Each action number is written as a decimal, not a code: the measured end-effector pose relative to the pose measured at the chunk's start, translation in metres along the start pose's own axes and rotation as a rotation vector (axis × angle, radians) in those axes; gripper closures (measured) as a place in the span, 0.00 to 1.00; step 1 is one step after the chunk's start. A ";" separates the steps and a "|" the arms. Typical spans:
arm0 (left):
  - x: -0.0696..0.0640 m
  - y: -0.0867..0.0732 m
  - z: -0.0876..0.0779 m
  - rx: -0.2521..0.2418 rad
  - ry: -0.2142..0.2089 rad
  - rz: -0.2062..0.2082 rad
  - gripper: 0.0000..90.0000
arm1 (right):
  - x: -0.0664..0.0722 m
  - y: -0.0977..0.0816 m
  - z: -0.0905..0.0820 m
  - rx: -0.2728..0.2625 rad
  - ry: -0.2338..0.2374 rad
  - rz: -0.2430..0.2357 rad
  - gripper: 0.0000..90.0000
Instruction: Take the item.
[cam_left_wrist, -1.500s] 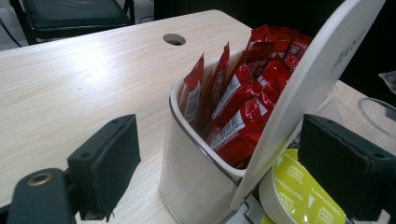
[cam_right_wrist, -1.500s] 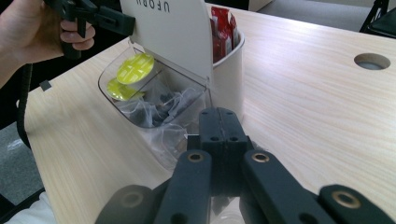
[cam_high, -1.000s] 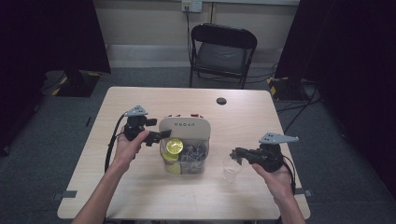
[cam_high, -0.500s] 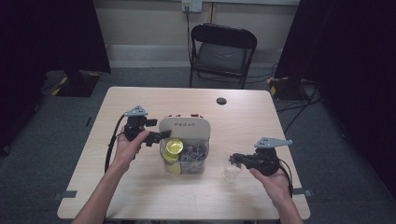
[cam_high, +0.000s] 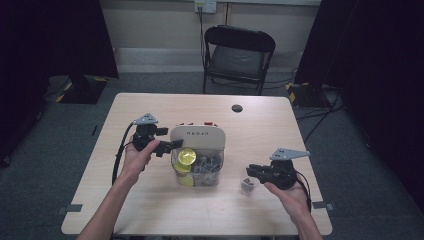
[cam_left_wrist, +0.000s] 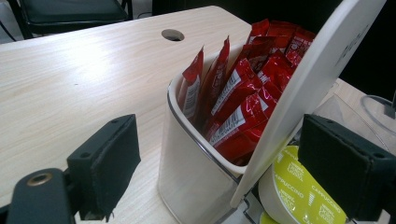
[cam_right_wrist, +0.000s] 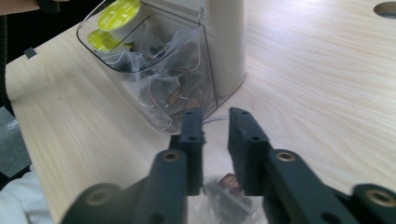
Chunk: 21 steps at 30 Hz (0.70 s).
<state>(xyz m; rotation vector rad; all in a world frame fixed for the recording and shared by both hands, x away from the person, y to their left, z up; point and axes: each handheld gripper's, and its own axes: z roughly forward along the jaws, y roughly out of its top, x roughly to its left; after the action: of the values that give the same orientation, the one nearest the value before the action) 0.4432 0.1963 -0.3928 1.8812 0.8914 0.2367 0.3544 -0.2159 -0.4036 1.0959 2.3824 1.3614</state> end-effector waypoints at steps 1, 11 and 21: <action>0.000 0.000 0.000 0.001 -0.001 -0.002 0.14 | 0.000 0.000 0.000 -0.004 -0.004 0.004 0.78; 0.000 -0.001 -0.001 0.002 0.000 0.001 0.15 | -0.003 0.001 -0.003 -0.021 -0.037 0.022 0.56; 0.002 -0.002 -0.004 0.002 0.011 -0.004 0.15 | -0.014 -0.004 -0.016 -0.048 -0.103 0.048 0.49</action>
<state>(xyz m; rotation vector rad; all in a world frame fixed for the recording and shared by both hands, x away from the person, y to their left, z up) 0.4415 0.2009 -0.3928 1.8811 0.9026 0.2440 0.3542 -0.2372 -0.4004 1.1876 2.2536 1.3361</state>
